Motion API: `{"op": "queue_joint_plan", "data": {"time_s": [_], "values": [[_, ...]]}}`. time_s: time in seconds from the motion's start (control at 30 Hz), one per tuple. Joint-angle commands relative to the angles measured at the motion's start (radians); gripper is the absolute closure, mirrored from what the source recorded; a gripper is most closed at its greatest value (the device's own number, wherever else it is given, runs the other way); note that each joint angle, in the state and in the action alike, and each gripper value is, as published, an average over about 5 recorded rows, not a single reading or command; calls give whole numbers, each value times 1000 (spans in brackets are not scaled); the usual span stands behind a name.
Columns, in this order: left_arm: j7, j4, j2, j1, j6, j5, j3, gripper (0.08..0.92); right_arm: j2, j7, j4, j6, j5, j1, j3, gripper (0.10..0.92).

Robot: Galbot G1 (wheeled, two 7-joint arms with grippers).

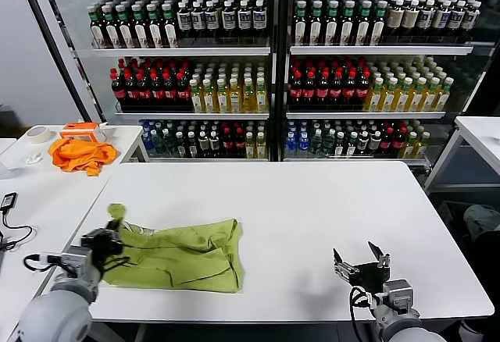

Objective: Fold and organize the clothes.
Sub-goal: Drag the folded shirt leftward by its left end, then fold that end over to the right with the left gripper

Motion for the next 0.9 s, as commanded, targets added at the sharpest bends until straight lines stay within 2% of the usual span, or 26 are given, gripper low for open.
{"op": "queue_joint_plan", "data": {"time_s": [0.03, 0.4, 0.9], "values": [[38, -64, -32, -78, 29, -170, 205, 905, 1, 0, 3, 2, -4, -11, 24, 203], [63, 63, -103, -235, 28, -126, 373, 905, 8, -1, 7, 2, -8, -26, 47, 203], [42, 149, -193, -299, 25, -127, 441, 892, 16, -2, -10, 2, -13, -18, 41, 203]]}}
